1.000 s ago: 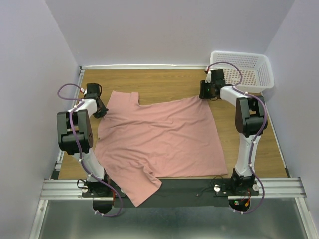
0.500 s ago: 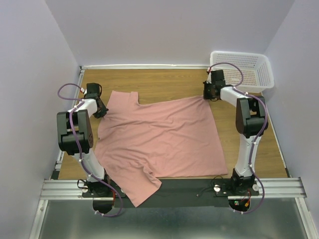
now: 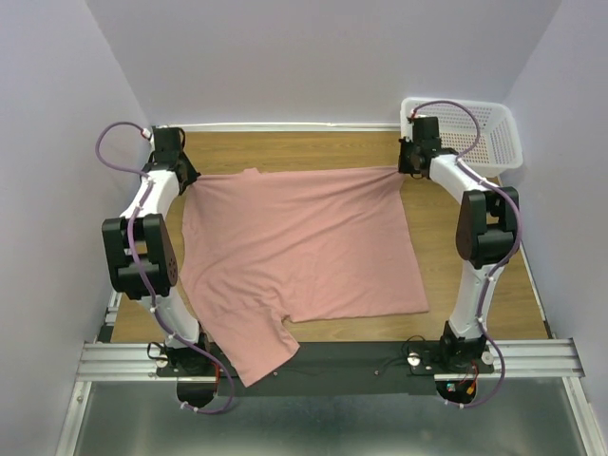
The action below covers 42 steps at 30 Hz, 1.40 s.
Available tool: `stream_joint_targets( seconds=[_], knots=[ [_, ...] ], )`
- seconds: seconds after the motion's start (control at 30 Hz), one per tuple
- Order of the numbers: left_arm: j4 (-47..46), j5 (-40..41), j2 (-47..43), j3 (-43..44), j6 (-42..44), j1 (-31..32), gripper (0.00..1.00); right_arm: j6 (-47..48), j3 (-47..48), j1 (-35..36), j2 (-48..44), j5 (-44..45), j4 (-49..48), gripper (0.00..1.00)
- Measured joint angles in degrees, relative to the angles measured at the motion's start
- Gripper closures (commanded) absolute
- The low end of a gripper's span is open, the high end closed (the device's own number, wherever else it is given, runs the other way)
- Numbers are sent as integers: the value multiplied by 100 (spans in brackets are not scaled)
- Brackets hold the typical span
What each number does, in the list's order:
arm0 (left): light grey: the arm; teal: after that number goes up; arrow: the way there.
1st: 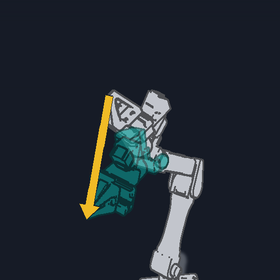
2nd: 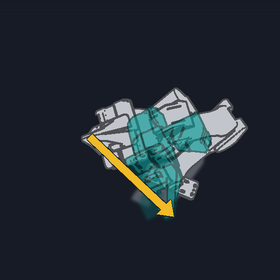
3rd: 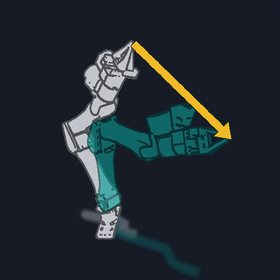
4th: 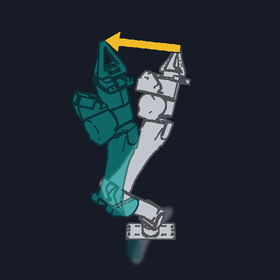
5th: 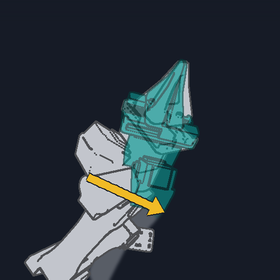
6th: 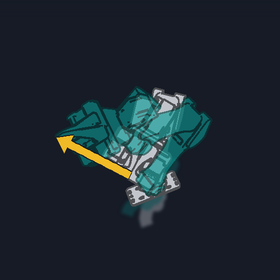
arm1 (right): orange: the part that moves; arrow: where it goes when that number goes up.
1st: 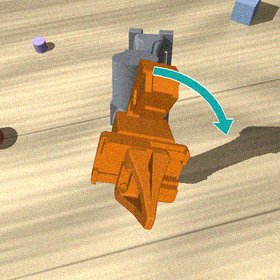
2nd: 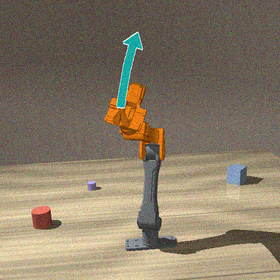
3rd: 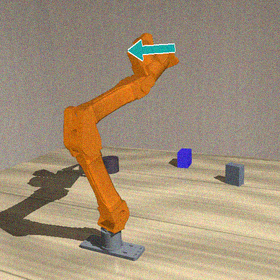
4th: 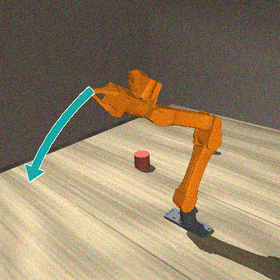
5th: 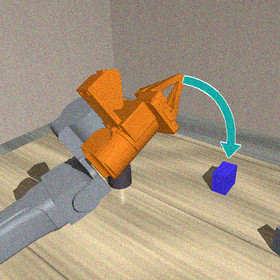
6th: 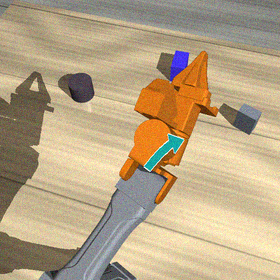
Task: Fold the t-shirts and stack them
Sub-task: Fold the tshirt
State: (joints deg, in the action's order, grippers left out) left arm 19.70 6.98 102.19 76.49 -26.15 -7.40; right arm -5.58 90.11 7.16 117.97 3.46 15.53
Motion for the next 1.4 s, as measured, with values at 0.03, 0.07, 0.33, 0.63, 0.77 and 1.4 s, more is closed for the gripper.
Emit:
stream_joint_targets(
  seconds=[0.03, 0.07, 0.33, 0.63, 0.77, 1.4],
  knots=[
    [-35, -20, 9, 94, 11, 2, 100, 0, 26, -13, 0, 0, 4, 99],
    [-98, -42, 26, 197, 26, 4, 100, 0, 70, -42, 0, 0, 4, 99],
    [-385, -214, 376, 551, 149, 9, 100, 4, 293, -63, 11, -13, 59, 99],
    [-358, -249, 525, 391, 173, 9, 100, 7, 358, -66, 42, -76, 52, 99],
    [-337, -243, 494, 348, 170, 9, 100, 22, 297, -81, 31, -120, 42, 99],
    [15, 13, 114, 170, 164, -4, 100, 0, -63, -103, -348, -402, 42, 99]
  ],
)
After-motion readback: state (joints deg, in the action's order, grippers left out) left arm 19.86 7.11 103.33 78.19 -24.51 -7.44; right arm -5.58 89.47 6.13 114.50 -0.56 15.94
